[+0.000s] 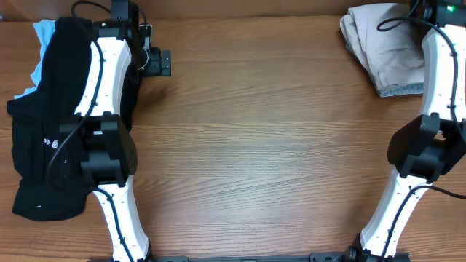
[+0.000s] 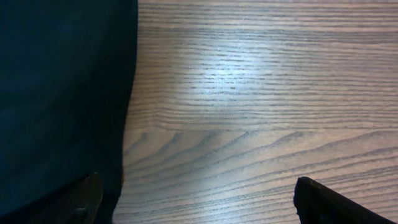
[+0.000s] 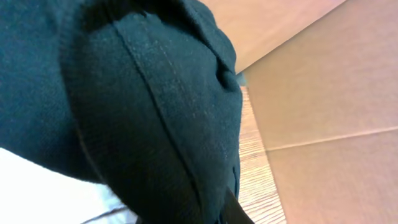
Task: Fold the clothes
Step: 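Carry the folded shirt to the beige garment at top right, then place the folded shirt on the beige garment and open the right gripper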
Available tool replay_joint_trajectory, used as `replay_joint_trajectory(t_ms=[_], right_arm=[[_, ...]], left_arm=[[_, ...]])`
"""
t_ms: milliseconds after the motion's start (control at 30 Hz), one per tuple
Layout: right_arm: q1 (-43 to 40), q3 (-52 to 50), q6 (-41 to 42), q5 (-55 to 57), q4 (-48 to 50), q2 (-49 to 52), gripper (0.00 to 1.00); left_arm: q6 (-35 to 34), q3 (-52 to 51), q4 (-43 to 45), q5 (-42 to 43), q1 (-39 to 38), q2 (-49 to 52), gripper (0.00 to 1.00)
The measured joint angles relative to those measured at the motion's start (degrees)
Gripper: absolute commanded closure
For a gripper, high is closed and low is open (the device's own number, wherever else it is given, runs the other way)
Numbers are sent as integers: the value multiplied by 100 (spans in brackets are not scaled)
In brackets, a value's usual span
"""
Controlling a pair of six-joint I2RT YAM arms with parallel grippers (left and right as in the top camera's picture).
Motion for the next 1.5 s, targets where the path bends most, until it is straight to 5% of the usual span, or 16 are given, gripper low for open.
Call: replay_joint_trajectory(t_ms=[100, 200, 300, 400, 767, 1267, 1500], right_arm=[[4, 0, 4, -273, -214, 0, 90], [28, -2, 66, -586, -363, 0, 33], [66, -2, 87, -968, -636, 0, 11], [160, -2, 448, -1381, -761, 0, 1], [315, 17, 1716, -2684, -1325, -256, 0], [337, 326, 2070, -3906, -3654, -3512, 0], [358, 345, 2087, -4310, -4131, -3980, 0]], left_arm=[[0, 0, 63, 0, 0, 0, 0], [0, 0, 205, 0, 0, 0, 0], [0, 0, 319, 0, 0, 0, 0], [0, 0, 415, 0, 0, 0, 0], [0, 0, 490, 0, 0, 0, 0], [0, 0, 492, 2, 0, 0, 0], [0, 0, 492, 2, 0, 0, 0]])
